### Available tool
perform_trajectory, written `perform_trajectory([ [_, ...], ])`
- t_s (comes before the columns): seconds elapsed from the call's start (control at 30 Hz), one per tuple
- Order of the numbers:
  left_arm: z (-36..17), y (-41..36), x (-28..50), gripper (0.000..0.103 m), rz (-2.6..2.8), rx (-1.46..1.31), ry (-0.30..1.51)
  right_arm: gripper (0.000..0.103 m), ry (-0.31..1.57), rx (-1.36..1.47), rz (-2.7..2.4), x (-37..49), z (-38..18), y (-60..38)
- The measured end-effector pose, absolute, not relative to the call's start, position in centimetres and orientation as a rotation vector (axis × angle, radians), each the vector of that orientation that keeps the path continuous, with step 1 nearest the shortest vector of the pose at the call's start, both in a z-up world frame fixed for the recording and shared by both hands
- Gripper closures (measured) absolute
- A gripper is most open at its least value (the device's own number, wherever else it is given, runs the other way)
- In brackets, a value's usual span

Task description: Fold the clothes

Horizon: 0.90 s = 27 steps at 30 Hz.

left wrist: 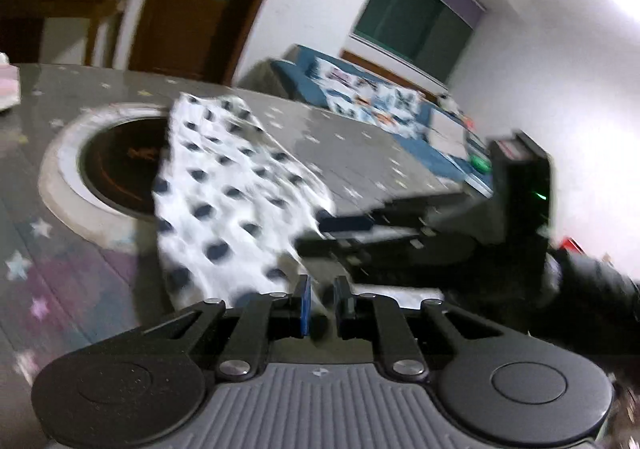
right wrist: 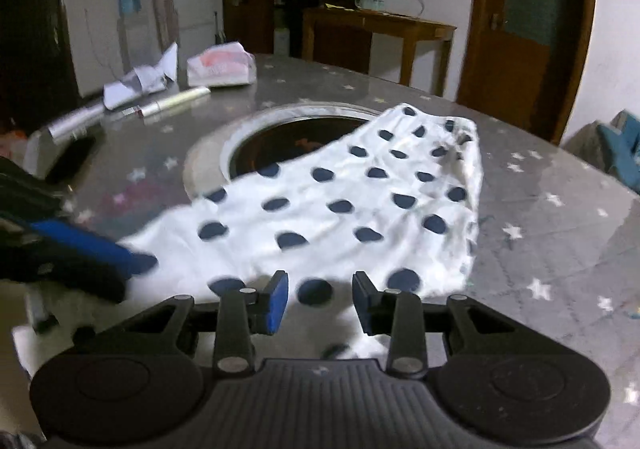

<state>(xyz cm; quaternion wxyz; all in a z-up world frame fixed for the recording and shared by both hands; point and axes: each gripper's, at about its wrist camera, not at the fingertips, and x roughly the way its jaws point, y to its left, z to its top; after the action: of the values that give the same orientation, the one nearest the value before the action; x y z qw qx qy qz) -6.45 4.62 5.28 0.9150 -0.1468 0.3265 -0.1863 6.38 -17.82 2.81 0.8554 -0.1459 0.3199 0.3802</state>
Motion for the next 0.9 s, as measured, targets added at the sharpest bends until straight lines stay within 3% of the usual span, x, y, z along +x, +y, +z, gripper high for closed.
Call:
perform_trajectory([
  [0.9,1.8,5.5,-3.9,0.089,-0.41,-0.342,0.83,0.07,0.722,-0.244,0.67,18.1,1.5,-17.8],
])
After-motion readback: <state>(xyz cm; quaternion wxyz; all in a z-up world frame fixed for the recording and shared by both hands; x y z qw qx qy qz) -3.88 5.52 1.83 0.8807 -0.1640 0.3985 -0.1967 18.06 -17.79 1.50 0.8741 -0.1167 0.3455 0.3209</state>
